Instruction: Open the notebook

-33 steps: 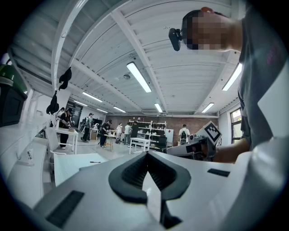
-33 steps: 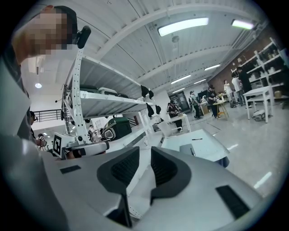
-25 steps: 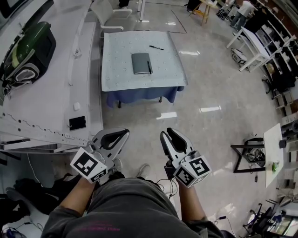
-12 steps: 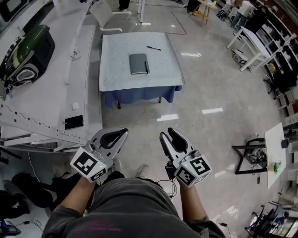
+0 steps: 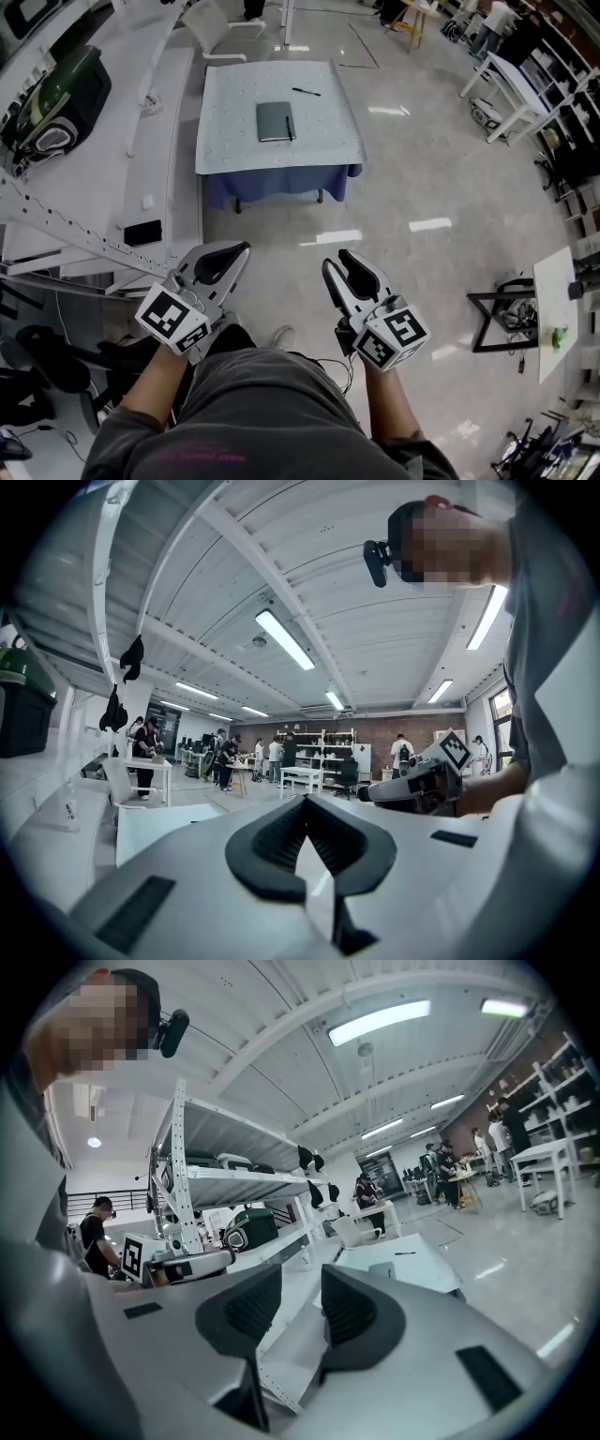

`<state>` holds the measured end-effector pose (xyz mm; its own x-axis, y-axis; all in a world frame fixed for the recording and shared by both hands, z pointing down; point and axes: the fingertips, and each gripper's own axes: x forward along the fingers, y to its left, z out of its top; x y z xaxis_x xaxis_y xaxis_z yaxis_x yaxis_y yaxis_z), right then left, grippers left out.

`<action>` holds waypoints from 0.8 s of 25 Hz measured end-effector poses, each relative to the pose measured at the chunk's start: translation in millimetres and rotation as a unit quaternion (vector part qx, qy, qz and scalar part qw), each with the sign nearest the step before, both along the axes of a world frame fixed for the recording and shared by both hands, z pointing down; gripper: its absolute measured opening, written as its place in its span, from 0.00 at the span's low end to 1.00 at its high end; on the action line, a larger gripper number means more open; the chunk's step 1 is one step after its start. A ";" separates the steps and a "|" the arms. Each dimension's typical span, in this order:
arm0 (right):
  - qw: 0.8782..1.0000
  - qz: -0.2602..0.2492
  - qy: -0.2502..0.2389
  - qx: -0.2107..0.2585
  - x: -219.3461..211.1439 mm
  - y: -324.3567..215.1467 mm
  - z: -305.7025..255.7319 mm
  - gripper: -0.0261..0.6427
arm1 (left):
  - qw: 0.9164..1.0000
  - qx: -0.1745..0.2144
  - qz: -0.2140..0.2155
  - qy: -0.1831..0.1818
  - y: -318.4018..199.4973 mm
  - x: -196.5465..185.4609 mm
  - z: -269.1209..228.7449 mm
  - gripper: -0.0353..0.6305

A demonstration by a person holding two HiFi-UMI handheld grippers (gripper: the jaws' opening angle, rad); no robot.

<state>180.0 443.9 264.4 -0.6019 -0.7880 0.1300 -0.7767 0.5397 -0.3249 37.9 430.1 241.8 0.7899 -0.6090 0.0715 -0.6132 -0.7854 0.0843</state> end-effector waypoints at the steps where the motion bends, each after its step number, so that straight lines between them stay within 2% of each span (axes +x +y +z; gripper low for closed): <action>1: 1.000 0.000 0.000 -0.001 2.5 0.6 1.6 0.21 | 1.000 0.000 -0.001 0.000 0.0 1.7 0.5 0.05; 11: 1.000 0.004 0.005 -0.013 17.3 -15.6 15.0 0.21 | 1.000 -0.003 -0.010 0.007 -19.4 10.6 9.6 0.05; 20: 1.000 0.002 0.011 -0.020 16.9 -60.8 30.6 0.21 | 1.000 -0.007 -0.011 0.013 -67.3 11.5 22.6 0.05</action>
